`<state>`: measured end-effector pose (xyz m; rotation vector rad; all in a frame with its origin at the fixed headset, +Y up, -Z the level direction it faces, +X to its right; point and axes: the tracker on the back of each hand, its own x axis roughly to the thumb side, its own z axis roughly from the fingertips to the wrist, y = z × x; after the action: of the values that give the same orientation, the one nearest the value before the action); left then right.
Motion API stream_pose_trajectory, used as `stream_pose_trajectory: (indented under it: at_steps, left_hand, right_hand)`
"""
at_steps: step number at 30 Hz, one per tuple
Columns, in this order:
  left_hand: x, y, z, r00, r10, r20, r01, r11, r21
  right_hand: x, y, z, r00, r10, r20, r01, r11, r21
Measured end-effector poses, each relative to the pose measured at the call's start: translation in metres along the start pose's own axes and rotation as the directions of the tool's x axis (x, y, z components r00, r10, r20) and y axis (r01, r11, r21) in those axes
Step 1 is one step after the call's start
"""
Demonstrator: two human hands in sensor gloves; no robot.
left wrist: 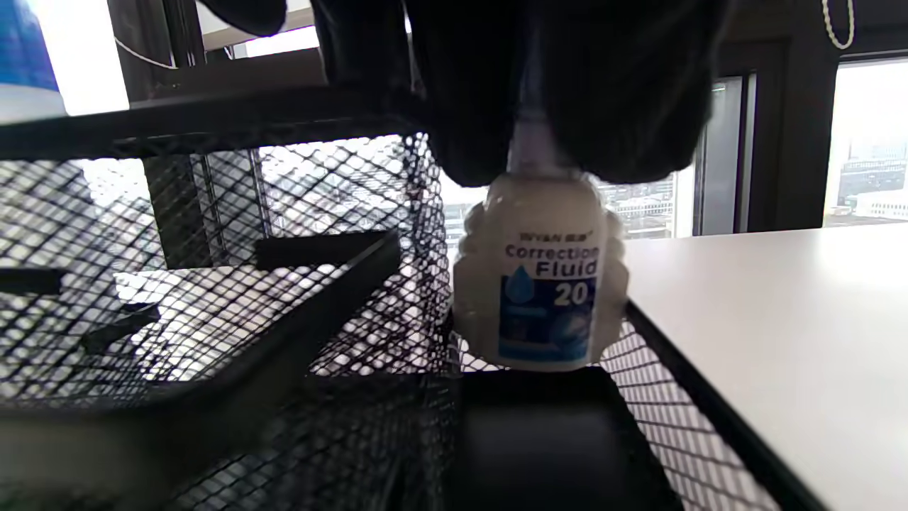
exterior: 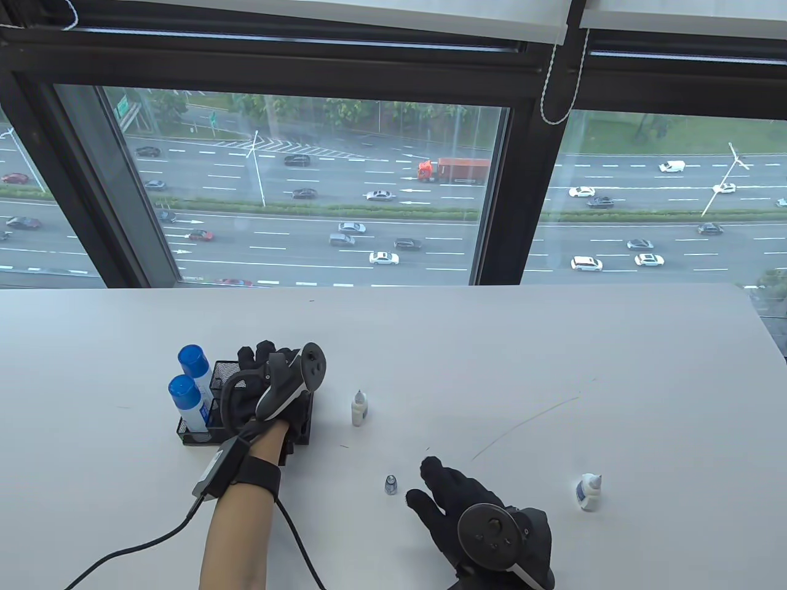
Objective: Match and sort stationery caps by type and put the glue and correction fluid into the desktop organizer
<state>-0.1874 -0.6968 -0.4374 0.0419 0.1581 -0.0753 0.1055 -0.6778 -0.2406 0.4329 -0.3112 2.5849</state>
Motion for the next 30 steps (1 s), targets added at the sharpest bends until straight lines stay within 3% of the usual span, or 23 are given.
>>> stream_pose_trajectory:
  at_steps: [9, 12, 15, 19, 21, 24, 27, 30]
  left_hand:
    - [0.0, -0.01, 0.002, 1.0, -0.017, 0.023, 0.017, 1.0, 0.013]
    - [-0.003, 0.003, 0.009, 0.999, 0.019, 0.042, -0.02, 0.999, 0.032]
    - [-0.007, 0.031, 0.022, 0.993, 0.09, 0.077, -0.098, 0.99, 0.102]
    - [-0.01, 0.074, 0.053, 0.95, 0.26, 0.171, -0.286, 0.946, 0.154]
    - [-0.01, 0.095, 0.074, 0.902, 0.348, 0.256, -0.389, 0.911, 0.134]
    - [-0.008, 0.114, 0.105, 0.85, 0.397, 0.347, -0.465, 0.875, 0.138]
    - [-0.004, 0.118, 0.134, 0.824, 0.395, 0.407, -0.484, 0.864, 0.142]
    - [0.003, 0.103, 0.158, 0.805, 0.396, 0.443, -0.492, 0.861, 0.125]
  right_hand:
    - [-0.002, -0.001, 0.0, 1.0, -0.007, -0.007, 0.007, 1.0, 0.001]
    - [-0.004, -0.002, -0.001, 0.999, 0.029, -0.026, -0.029, 1.0, 0.007]
    - [-0.008, -0.004, -0.002, 0.993, 0.101, -0.06, -0.101, 0.995, -0.008]
    - [-0.015, -0.002, -0.002, 0.989, 0.112, -0.096, -0.113, 0.994, -0.007]
    - [-0.018, 0.0, -0.003, 0.987, 0.115, -0.115, -0.115, 0.993, 0.011]
    - [-0.02, 0.003, -0.003, 0.985, 0.122, -0.121, -0.122, 0.992, 0.003]
    - [-0.023, 0.003, -0.003, 0.983, 0.13, -0.13, -0.132, 0.991, -0.008]
    - [-0.024, 0.004, -0.002, 0.985, 0.111, -0.135, -0.114, 0.993, -0.02]
